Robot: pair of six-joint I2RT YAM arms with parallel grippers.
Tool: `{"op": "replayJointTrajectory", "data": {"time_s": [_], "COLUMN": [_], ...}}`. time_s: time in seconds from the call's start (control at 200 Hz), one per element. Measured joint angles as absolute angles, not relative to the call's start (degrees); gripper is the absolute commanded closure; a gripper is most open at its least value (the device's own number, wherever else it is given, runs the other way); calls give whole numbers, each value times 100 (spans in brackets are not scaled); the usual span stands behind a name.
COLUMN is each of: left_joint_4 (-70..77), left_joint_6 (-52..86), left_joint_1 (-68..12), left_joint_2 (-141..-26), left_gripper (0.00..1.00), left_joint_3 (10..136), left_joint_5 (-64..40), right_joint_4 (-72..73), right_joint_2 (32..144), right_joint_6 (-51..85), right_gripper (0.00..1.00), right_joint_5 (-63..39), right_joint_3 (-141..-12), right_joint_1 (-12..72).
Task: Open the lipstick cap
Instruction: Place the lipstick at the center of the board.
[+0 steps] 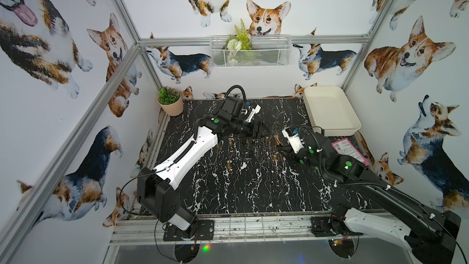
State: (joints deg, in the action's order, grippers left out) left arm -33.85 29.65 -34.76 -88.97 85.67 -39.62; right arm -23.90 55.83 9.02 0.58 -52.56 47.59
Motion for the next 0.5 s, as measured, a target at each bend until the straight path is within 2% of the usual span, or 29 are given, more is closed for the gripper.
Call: {"op": "replayJointTrajectory", "data": {"time_s": [0.165,0.5], "left_joint_4": [-3378,-3756], "left_joint_6": [2982,2810], "left_joint_1": [-3481,-3607], "left_joint_2": [-8997,-9459], "left_gripper": [34,41], "left_joint_3": [8726,9229], "left_joint_5": [-4187,-4333], "right_joint_4": [-2383,-2370], "right_joint_2": [5634,5778], "right_joint_6": [902,880], "right_gripper": [92,93], "right_joint_5": [-1,-3], "right_joint_3": [-5288,-5380], "right_joint_1": [4759,4759]}}
